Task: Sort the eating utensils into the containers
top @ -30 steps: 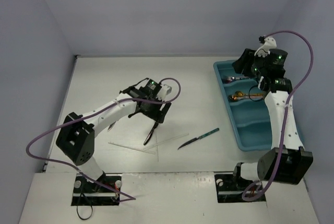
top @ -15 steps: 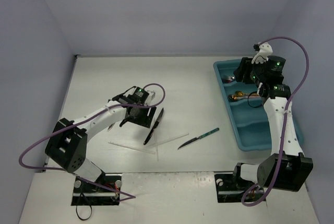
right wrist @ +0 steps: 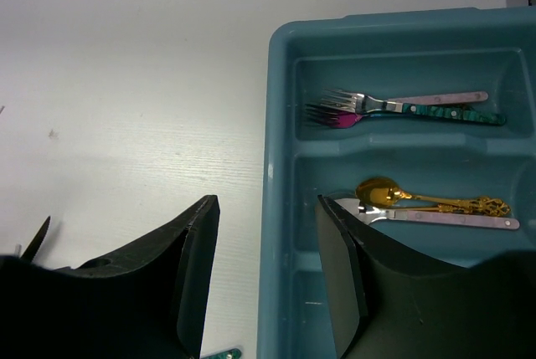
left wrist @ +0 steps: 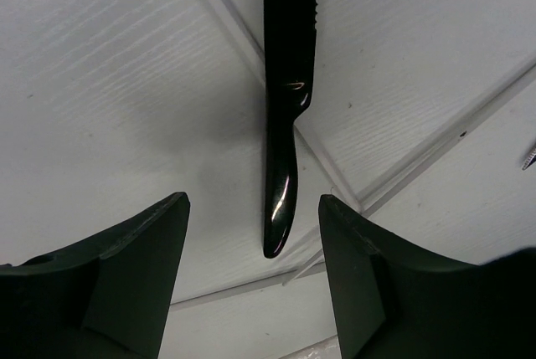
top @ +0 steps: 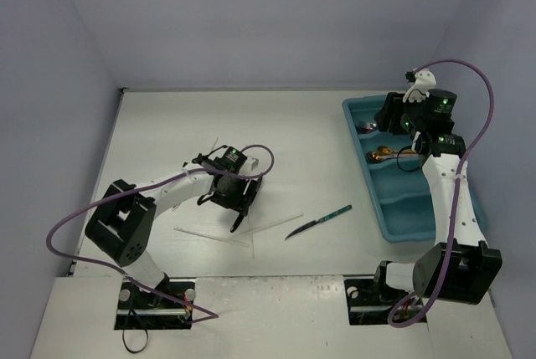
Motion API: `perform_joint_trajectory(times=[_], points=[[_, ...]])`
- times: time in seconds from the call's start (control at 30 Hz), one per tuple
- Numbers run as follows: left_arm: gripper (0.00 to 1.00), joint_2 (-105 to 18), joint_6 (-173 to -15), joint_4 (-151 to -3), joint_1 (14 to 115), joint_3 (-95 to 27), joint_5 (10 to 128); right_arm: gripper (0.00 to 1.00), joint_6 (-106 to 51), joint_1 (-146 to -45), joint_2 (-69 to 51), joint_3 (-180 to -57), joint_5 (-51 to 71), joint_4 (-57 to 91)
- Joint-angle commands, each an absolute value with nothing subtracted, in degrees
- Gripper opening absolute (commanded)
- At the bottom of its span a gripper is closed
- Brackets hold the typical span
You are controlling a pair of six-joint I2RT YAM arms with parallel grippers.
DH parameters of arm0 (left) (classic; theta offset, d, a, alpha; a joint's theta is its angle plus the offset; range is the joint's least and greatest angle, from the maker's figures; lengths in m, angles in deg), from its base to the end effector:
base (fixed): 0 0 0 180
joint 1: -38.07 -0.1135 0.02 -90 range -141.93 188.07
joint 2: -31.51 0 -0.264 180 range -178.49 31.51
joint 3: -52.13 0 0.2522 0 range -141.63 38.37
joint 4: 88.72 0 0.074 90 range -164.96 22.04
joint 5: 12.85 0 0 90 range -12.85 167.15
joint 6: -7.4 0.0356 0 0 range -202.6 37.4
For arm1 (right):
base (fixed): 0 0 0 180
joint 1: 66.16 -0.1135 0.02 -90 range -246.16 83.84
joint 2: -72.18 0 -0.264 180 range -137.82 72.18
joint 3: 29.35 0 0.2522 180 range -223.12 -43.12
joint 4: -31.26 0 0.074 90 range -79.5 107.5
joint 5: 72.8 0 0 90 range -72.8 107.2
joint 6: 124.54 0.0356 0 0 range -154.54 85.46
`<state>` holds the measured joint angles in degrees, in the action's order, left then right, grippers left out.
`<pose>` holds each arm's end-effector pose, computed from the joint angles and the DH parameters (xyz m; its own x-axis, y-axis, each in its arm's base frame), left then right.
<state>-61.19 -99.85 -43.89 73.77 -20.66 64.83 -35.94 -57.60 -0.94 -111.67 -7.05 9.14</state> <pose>0.2522 -0.1906 0.1929 -0.8924 0.2845 -0.3503 0.3973 0.8635 -0.3108 0.2949 -0.0296 0.3826 -0.2147 0.0098 -0.9766 -0.2655 0.9617 0.0680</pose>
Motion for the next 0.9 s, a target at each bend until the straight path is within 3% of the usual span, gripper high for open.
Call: perform_joint_trajectory(times=[0.0, 0.2, 0.5, 0.87], points=[[0.59, -62.1, -98.6, -45.3, 75.6, -23.7, 64.0, 0.47, -35.9, -57.9, -1.4, -112.4, -6.6, 12.4], [0.55, -65.0, -99.0, -44.8, 75.7, -24.3, 64.6, 0.46, -35.9, -57.9, -1.3, -112.1, -6.8, 12.4], [0.41, -66.9, -99.0, -45.2, 75.7, -24.1, 64.8, 0.45, -35.8, -57.9, -0.7, -112.3, -7.3, 12.4], [0.31, -70.8, -98.7, -43.7, 75.6, -25.9, 71.0, 0.45, -36.3, -57.9, -0.4, -112.4, -7.0, 12.4]])
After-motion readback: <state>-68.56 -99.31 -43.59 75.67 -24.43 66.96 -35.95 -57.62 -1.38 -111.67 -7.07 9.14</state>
